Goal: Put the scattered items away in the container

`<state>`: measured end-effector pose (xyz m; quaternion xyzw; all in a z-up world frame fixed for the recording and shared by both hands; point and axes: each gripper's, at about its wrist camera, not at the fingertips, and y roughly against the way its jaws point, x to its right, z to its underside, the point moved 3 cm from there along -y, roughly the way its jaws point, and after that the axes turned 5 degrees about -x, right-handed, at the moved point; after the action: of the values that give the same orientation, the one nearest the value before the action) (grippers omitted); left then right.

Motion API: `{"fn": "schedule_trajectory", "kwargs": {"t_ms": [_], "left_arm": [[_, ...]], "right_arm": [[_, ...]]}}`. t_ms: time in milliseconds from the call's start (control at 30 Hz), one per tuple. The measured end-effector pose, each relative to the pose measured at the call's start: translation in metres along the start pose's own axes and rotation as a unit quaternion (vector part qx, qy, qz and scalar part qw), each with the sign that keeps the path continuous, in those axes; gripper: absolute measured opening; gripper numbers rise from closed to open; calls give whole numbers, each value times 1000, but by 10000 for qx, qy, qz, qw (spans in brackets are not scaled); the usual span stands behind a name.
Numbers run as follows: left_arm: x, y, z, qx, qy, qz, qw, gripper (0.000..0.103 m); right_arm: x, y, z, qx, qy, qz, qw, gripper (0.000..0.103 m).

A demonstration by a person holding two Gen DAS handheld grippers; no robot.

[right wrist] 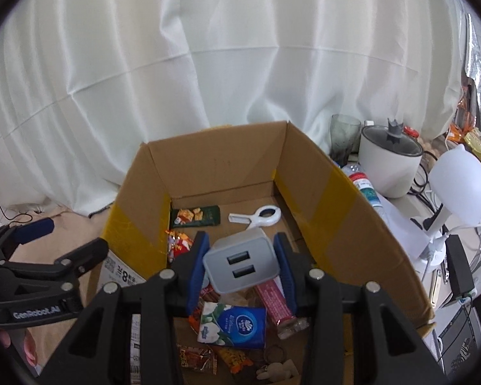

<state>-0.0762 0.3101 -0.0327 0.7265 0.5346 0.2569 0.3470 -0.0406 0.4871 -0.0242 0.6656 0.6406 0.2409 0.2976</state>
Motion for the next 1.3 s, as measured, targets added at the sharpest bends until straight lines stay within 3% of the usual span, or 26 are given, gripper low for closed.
{"fn": "schedule_trajectory", "kwargs": {"t_ms": [100,133,233,300,600,867,1033,1300], "left_arm": [[-2,1,2,-2,6,-26,10000,103],[-3,1,2,7,8,-22,10000,103],[-5,3,2,20,1,-49,10000,103],[-7,3,3,17,8,-45,10000,103],[-17,10,4,60,17,-183,9998,103],[-53,25,9,163,193,-284,9993,103],[-100,49,14,244,353,-684,9967,103],[-209,101,35,439,1041,-1184,9865,103]], "right_arm": [[1,1,0,42,-53,54,10000,78],[1,2,1,77,-80,81,9999,84],[0,5,0,83,-42,130,9999,88],[-1,3,1,37,18,235,9997,103],[-10,16,0,165,75,427,9989,103],[-38,31,-5,253,148,276,9992,103],[-87,48,-16,437,376,24,9983,103],[-191,61,-19,509,799,-402,9947,103]]}}
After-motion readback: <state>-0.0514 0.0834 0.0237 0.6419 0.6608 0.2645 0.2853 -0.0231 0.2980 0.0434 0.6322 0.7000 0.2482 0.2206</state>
